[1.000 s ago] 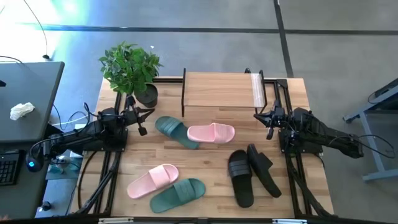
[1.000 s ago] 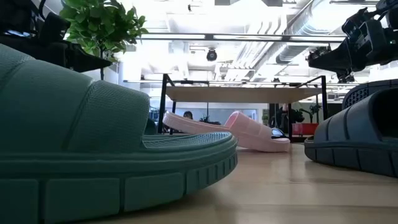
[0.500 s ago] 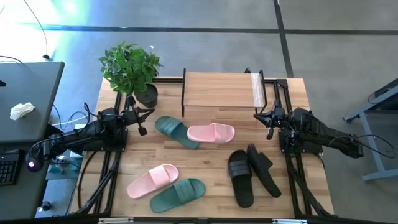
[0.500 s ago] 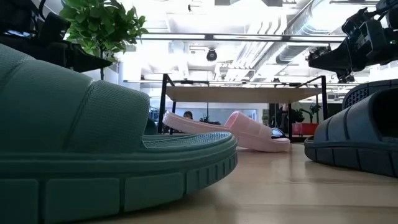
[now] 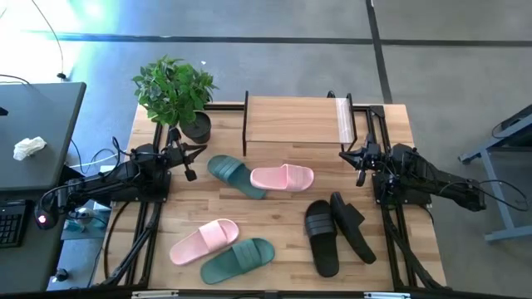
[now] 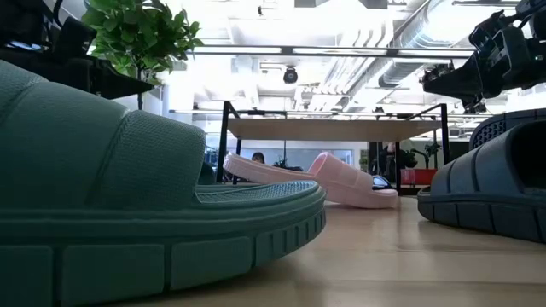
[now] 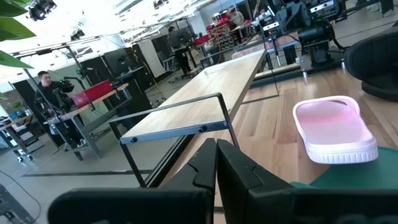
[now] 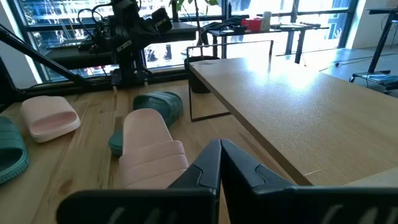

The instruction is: Pick and place slides into the shelf

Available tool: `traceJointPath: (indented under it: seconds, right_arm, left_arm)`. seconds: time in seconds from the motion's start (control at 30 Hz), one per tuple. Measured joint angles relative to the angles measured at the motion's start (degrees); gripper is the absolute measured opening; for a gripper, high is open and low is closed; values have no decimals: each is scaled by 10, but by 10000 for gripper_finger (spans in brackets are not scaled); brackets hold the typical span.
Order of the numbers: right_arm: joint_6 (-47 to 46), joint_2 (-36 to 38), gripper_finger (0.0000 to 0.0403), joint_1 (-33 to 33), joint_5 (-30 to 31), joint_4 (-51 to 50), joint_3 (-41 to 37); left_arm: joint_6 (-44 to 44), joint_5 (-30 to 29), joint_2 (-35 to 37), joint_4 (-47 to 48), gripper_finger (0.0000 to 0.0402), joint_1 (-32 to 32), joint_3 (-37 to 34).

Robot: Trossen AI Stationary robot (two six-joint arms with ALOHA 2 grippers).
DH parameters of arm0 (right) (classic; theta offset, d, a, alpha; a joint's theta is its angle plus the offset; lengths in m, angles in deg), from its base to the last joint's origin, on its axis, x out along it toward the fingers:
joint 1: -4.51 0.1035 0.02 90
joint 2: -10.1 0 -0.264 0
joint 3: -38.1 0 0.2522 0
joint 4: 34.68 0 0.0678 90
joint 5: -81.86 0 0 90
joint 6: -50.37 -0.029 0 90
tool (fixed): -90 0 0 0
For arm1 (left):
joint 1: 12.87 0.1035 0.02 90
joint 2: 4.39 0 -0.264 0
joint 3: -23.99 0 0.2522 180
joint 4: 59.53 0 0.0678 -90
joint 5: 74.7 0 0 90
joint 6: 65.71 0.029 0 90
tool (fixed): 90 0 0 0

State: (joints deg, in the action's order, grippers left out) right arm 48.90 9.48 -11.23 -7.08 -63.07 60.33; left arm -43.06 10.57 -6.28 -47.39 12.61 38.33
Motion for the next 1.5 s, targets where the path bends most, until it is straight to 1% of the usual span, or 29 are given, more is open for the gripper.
traceJointPath:
  seconds: [1.27, 1.33, 1.43, 1.5]
  right_arm:
    - [0, 0, 0, 0, 0, 0, 0]
    - [0, 0, 0, 0, 0, 0, 0]
    - [0, 0, 0, 0, 0, 0, 0]
    - [0, 0, 0, 0, 0, 2, 0]
  left_arm:
    - [-4, 0, 0, -8, 3, 0, 0]
    - [-58, 3, 0, -28, 3, 0, 0]
    - [-192, 6, 0, -87, 3, 0, 0]
    - [-263, 9, 0, -130, 3, 0, 0]
